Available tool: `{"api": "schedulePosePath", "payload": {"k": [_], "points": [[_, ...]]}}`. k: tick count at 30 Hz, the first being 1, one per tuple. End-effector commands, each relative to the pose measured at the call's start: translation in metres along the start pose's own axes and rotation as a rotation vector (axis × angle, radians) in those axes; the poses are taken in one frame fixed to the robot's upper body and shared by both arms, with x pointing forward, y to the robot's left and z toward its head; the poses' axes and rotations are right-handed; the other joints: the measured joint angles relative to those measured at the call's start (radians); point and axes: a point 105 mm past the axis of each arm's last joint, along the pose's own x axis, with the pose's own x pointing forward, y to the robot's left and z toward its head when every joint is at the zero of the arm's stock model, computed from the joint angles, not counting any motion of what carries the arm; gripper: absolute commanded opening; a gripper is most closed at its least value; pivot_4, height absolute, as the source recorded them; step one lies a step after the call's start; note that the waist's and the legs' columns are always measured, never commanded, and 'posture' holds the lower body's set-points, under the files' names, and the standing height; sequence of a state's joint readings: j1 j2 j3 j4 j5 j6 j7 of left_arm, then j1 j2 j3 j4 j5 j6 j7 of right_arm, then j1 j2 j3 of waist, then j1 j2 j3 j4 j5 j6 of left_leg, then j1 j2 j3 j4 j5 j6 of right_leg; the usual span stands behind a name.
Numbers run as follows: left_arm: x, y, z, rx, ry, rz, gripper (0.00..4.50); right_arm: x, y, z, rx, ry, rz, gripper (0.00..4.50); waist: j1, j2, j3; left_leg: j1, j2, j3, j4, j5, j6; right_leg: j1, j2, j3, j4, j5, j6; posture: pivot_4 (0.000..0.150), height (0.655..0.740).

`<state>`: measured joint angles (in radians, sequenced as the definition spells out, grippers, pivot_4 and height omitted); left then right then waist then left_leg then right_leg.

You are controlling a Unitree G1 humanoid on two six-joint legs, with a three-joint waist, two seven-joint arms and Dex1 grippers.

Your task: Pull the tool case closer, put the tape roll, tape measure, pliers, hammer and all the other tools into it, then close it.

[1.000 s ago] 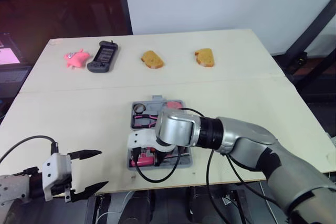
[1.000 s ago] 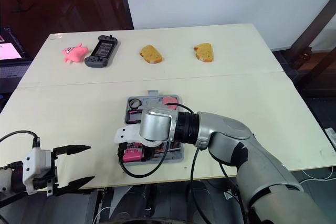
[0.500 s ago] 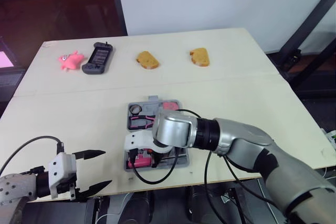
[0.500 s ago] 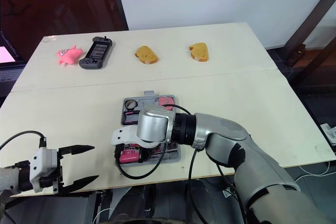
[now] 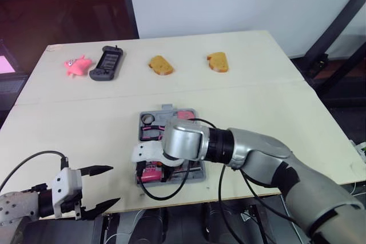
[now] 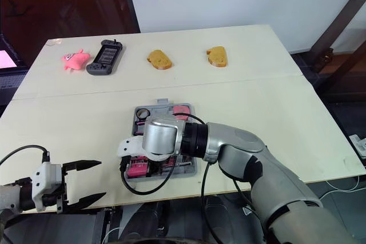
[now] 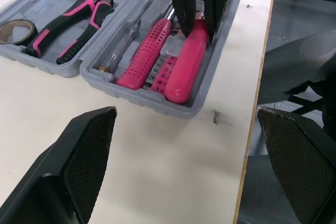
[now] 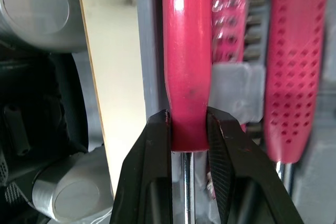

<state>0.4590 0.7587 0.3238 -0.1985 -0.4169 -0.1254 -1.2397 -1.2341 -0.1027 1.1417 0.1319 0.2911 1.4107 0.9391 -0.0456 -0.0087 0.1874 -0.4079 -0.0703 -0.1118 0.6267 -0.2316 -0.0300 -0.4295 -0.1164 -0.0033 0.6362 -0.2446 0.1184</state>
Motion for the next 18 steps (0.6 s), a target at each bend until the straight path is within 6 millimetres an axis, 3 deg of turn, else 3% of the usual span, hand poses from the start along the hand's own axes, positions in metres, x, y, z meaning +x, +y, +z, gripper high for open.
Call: {"api": "schedulePosePath", "payload": {"k": [1,18], "points": [[0.0,-0.002,0.0,0.011,0.002,-0.01,4.5,-0.012,0.001,0.015,-0.024,-0.055,-0.013,0.4,0.0,0.0,0.0,0.0,0.0,0.0,0.0,0.0,0.0,0.0,0.0,0.0,0.0,0.0,0.0,0.15,0.74],[-0.002,0.0,-0.002,0.012,0.017,-0.015,4.5,-0.004,0.006,0.002,-0.024,-0.013,0.013,0.4,0.0,0.0,0.0,0.0,0.0,0.0,0.0,0.0,0.0,0.0,0.0,0.0,0.0,0.0,0.0,0.15,0.74]]}}
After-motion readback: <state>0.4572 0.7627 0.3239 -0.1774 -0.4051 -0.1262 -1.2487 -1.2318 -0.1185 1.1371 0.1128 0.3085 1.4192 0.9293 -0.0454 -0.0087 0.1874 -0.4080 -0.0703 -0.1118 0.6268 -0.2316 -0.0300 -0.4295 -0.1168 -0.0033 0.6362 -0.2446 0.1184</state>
